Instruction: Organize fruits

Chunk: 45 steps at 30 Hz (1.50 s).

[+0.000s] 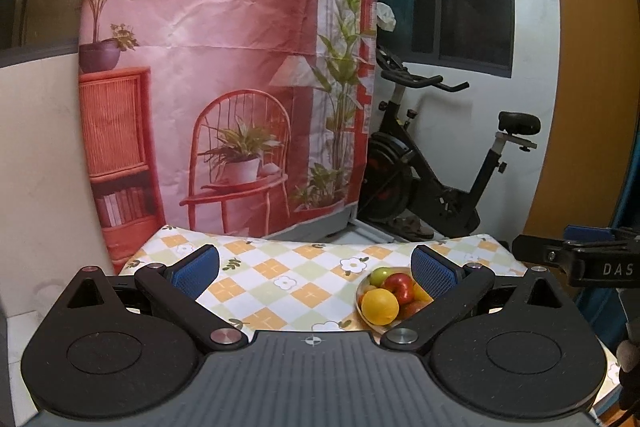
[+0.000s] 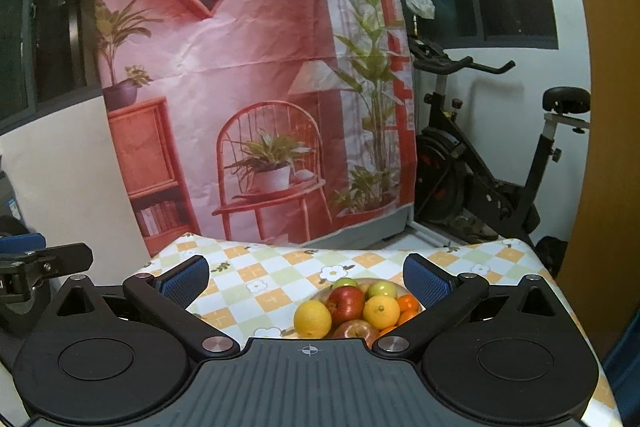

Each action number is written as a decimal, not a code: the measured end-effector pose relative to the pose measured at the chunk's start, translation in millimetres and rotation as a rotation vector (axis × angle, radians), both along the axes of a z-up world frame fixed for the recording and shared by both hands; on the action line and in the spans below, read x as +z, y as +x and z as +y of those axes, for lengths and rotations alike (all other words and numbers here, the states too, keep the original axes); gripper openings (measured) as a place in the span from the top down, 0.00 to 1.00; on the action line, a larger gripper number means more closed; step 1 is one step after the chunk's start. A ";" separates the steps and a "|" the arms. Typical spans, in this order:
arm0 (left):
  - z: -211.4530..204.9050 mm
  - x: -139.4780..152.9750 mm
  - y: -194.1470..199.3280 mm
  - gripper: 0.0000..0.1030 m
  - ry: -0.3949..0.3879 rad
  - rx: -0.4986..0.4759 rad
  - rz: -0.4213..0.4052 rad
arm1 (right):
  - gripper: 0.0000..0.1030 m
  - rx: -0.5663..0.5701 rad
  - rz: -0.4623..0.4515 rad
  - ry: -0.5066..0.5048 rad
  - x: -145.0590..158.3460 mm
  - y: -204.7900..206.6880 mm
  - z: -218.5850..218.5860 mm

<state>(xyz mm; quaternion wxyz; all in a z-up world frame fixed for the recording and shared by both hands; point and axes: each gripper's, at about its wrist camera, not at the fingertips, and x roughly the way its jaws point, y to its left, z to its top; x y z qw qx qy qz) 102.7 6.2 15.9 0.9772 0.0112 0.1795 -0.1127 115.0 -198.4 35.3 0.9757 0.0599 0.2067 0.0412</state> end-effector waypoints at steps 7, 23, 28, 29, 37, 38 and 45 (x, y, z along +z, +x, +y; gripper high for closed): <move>2.0 1.2 -4.6 0.00 0.000 0.010 -0.004 | 0.01 -0.002 0.000 -0.012 3.0 -3.0 3.3; 2.4 4.4 -10.5 0.00 0.009 0.026 0.002 | 0.01 0.006 -0.011 -0.020 6.9 -8.2 2.5; 1.1 5.9 -12.7 0.00 0.022 0.031 -0.006 | 0.01 0.001 -0.009 -0.020 8.8 -8.7 0.5; 1.1 6.1 -13.7 0.00 0.022 0.031 -0.008 | 0.01 0.002 -0.010 -0.020 8.8 -8.7 0.6; -0.2 8.1 -15.9 0.00 0.022 0.029 -0.017 | 0.01 0.007 -0.014 -0.021 8.8 -10.5 -0.2; -0.4 8.1 -16.3 0.00 0.024 0.029 -0.018 | 0.01 0.006 -0.014 -0.021 8.8 -10.5 -0.1; -2.3 8.8 -18.4 0.00 0.032 0.030 -0.029 | 0.01 0.007 -0.016 -0.022 8.0 -10.6 -0.1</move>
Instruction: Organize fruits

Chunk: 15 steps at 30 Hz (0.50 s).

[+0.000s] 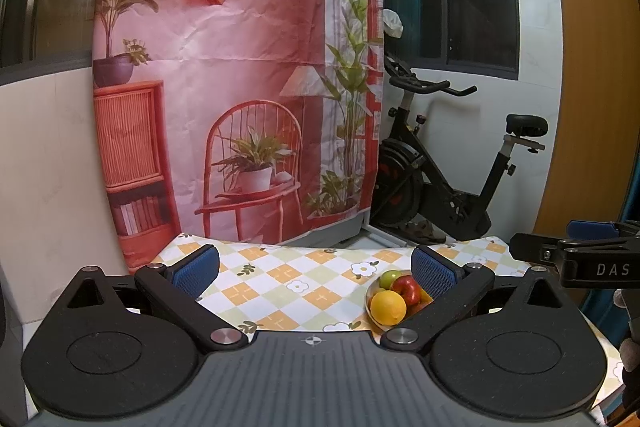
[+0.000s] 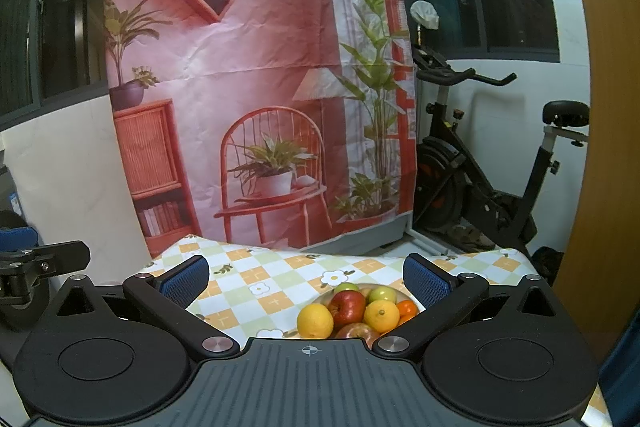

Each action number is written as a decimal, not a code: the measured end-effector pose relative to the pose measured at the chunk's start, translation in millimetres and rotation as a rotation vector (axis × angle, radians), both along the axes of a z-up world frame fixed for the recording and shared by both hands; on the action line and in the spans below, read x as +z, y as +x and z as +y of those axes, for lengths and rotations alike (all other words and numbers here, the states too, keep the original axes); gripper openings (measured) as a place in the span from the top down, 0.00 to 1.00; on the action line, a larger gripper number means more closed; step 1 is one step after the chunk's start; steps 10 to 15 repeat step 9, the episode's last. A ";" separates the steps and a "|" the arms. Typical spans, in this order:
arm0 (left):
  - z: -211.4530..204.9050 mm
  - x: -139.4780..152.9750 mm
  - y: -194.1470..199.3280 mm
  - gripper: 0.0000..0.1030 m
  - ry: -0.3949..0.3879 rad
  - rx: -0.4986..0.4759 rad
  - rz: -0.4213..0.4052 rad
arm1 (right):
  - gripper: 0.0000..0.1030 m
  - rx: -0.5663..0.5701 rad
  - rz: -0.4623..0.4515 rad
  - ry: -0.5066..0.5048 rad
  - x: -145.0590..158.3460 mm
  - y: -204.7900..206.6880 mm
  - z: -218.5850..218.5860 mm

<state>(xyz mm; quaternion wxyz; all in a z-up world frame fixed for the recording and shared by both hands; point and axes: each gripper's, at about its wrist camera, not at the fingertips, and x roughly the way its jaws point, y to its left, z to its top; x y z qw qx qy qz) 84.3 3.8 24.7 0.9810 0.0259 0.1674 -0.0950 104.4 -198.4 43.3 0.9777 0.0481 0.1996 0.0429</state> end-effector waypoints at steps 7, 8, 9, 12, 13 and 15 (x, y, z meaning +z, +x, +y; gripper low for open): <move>0.4 -0.6 -1.9 0.00 -0.001 -0.008 -0.013 | 0.01 0.004 0.002 0.003 1.5 -0.8 1.5; 0.1 -0.2 -1.4 0.00 -0.001 -0.006 -0.013 | 0.01 0.004 0.002 0.003 1.5 -0.7 1.6; 0.5 -0.2 -1.2 0.00 -0.004 -0.006 -0.011 | 0.01 0.004 0.002 0.003 1.6 -0.7 1.3; 0.5 -0.2 -1.2 0.00 -0.004 -0.006 -0.011 | 0.01 0.004 0.002 0.003 1.6 -0.7 1.3; 0.5 -0.2 -1.2 0.00 -0.004 -0.006 -0.011 | 0.01 0.004 0.002 0.003 1.6 -0.7 1.3; 0.5 -0.2 -1.2 0.00 -0.004 -0.006 -0.011 | 0.01 0.004 0.002 0.003 1.6 -0.7 1.3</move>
